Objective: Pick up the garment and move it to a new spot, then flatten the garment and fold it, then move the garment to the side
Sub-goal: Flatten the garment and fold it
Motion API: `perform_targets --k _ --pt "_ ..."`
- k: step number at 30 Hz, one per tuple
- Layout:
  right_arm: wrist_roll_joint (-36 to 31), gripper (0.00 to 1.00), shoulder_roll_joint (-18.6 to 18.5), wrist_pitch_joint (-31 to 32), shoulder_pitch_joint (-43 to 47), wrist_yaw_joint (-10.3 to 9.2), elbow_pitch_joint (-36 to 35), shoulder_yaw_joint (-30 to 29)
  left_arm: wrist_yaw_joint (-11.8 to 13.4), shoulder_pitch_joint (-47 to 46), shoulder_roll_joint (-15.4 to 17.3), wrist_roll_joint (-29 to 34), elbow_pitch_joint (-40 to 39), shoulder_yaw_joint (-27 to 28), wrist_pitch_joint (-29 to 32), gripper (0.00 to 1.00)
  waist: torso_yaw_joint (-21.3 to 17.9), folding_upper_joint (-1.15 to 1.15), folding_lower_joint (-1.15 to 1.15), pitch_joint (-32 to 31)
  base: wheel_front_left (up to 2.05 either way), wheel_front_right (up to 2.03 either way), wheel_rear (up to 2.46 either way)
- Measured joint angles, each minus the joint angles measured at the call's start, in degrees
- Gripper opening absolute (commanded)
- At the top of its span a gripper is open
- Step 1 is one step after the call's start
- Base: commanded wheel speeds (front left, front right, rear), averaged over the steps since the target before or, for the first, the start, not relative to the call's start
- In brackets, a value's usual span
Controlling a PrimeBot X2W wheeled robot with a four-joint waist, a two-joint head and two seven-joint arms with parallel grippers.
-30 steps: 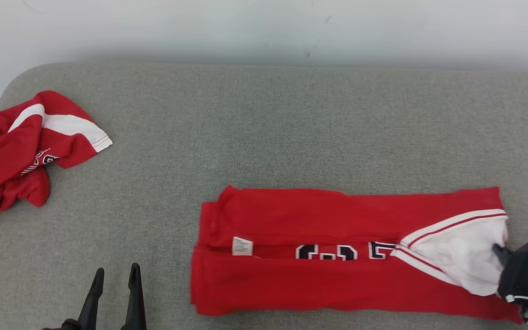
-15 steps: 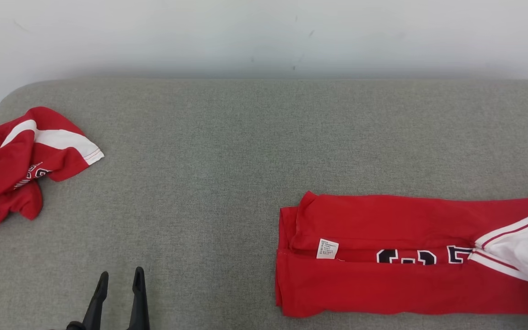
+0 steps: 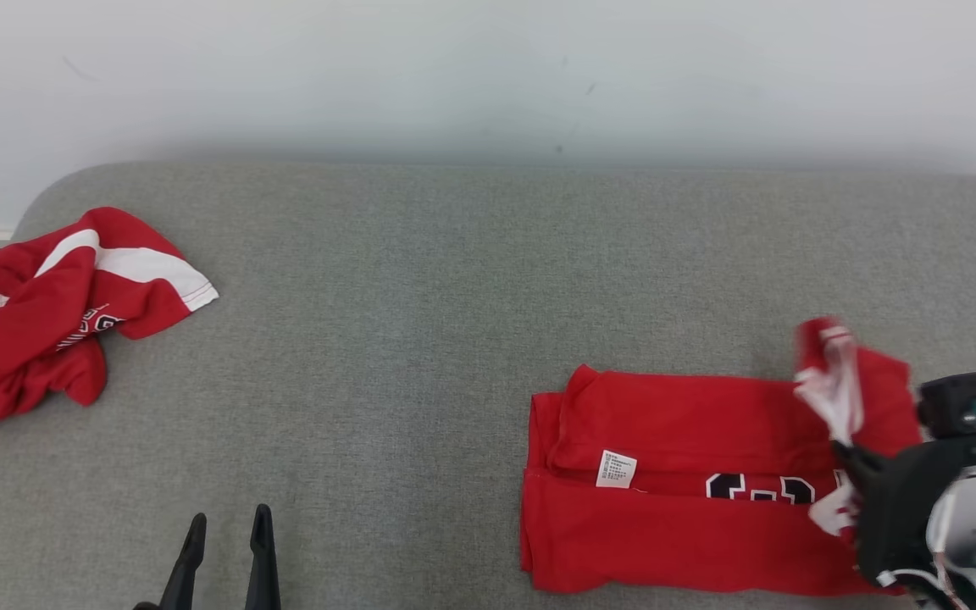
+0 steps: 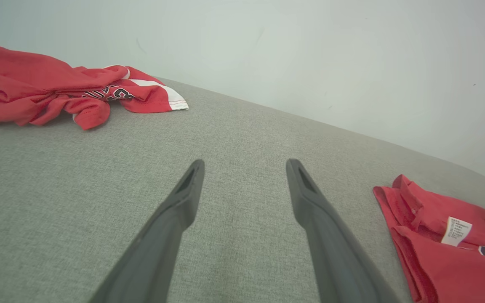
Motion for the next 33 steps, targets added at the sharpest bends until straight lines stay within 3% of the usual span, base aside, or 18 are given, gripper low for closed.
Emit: perform_targets --k 6,12,23,24,25,26,33 --pt "0.92 0.00 1.07 0.57 -2.36 0.00 0.82 9.84 0.00 0.32 -0.02 0.00 0.05 -0.20 0.00 1.00 1.17 0.00 0.00 -0.76 0.00 0.00 0.00" --pt "2.16 0.00 4.70 -2.04 -6.67 0.00 5.76 16.38 0.00 0.31 -0.07 -0.01 0.07 -0.68 0.00 1.00 2.47 0.00 0.00 -0.62 0.00 0.00 0.00" --pt "2.21 0.00 9.29 -6.44 -11.91 0.00 15.64 20.89 0.00 0.10 -0.14 -0.20 0.21 -1.02 0.00 1.00 4.75 0.00 0.00 0.60 0.00 0.00 0.00" --pt "2.21 0.35 9.29 -6.44 -11.91 0.00 15.64 20.89 0.00 0.10 -0.14 -0.20 0.21 -1.02 0.00 1.00 4.75 0.00 0.00 0.60 0.00 0.00 0.00" --pt "2.00 0.80 9.39 -6.61 -12.09 0.00 16.30 20.85 0.00 0.10 -0.15 -0.21 0.22 -1.01 0.00 1.00 4.87 0.00 0.00 0.64 0.00 0.00 0.00" --pt "1.97 1.00 9.47 -6.97 -12.20 0.00 16.88 20.87 0.00 0.10 -0.18 -0.20 0.25 -0.99 0.00 1.00 4.95 0.00 0.00 0.64 0.00 0.00 0.00" --pt "3.28 1.00 10.63 -13.12 -12.26 0.00 16.24 18.72 0.00 0.32 -0.34 -0.19 0.38 0.00 0.00 1.00 4.10 0.00 0.01 -0.02 0.00 0.00 0.00"
